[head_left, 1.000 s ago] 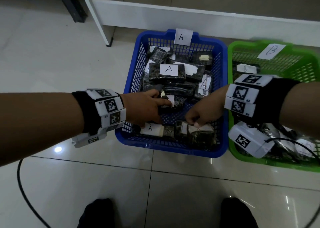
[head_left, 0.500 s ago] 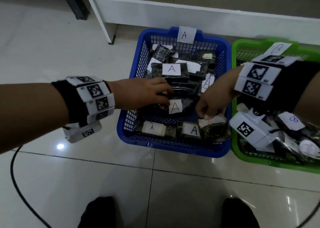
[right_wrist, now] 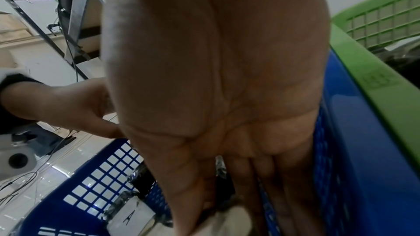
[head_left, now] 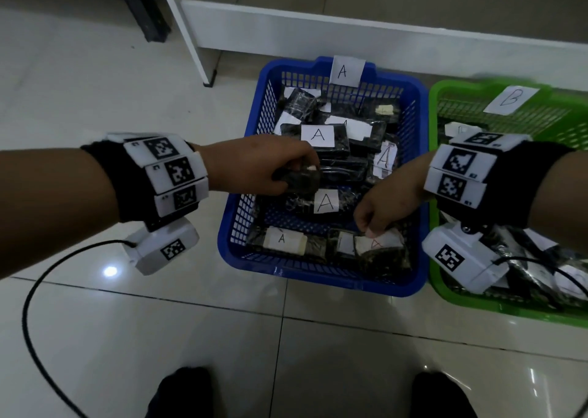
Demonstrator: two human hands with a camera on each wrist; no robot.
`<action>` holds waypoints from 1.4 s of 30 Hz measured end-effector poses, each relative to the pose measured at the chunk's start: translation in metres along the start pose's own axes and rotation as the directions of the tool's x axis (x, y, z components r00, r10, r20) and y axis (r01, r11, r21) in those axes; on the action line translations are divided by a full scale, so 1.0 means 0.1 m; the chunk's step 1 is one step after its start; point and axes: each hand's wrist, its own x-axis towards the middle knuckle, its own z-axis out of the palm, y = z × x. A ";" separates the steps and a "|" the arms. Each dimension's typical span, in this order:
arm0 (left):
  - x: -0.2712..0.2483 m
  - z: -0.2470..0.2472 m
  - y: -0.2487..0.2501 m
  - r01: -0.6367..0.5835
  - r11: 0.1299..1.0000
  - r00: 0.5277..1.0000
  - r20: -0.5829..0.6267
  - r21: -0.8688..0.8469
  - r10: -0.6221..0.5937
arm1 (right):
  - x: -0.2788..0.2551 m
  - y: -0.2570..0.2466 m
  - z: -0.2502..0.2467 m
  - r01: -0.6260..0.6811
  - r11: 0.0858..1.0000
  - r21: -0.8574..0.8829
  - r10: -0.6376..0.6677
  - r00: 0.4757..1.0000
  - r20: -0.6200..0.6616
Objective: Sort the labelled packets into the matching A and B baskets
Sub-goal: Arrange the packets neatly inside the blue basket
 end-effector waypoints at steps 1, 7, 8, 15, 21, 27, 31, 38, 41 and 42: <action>-0.01 0.00 0.00 0.012 0.999 1.000 -0.011 -0.030 -0.013 | 0.00 -0.01 0.01 0.000 0.999 0.043 0.000 1.000 -0.002; -0.21 0.20 0.11 -0.009 1.000 0.964 0.264 0.007 0.007 | -0.08 0.04 -0.06 -0.037 0.991 0.130 0.056 0.988 -0.141; -0.24 0.28 0.12 -0.039 0.998 0.952 0.305 0.048 0.023 | -0.10 0.07 -0.10 -0.028 0.982 0.186 0.058 0.986 -0.155; -0.17 0.42 0.14 0.041 0.999 0.976 0.215 0.023 -0.045 | -0.33 0.22 -0.35 -0.039 0.975 0.218 0.102 0.952 -0.287; -0.13 0.36 0.07 0.076 0.989 0.949 0.296 0.125 -0.110 | -0.35 0.23 -0.31 0.002 0.975 0.223 0.065 0.954 -0.293; -0.06 0.17 0.03 0.191 0.978 0.938 0.310 -0.085 -0.156 | -0.40 0.22 -0.38 0.159 0.968 0.195 -0.007 0.791 -0.612; -0.01 0.02 0.01 0.219 0.963 0.935 0.316 -0.156 -0.162 | -0.36 0.29 -0.53 0.340 0.891 0.300 0.128 0.447 -0.885; 0.09 -0.54 0.02 0.167 0.943 0.981 -0.048 -0.286 -0.188 | -0.07 0.52 -0.63 0.238 0.861 0.449 0.367 0.320 -0.873; 0.28 -0.67 -0.07 0.135 0.977 0.893 -0.406 -0.165 -0.192 | 0.01 0.56 -0.61 0.114 0.899 0.422 0.340 0.425 -0.839; 0.35 -0.67 -0.10 0.142 0.986 0.864 -0.475 -0.091 -0.169 | 0.01 0.56 -0.61 0.094 0.914 0.395 0.319 0.438 -0.841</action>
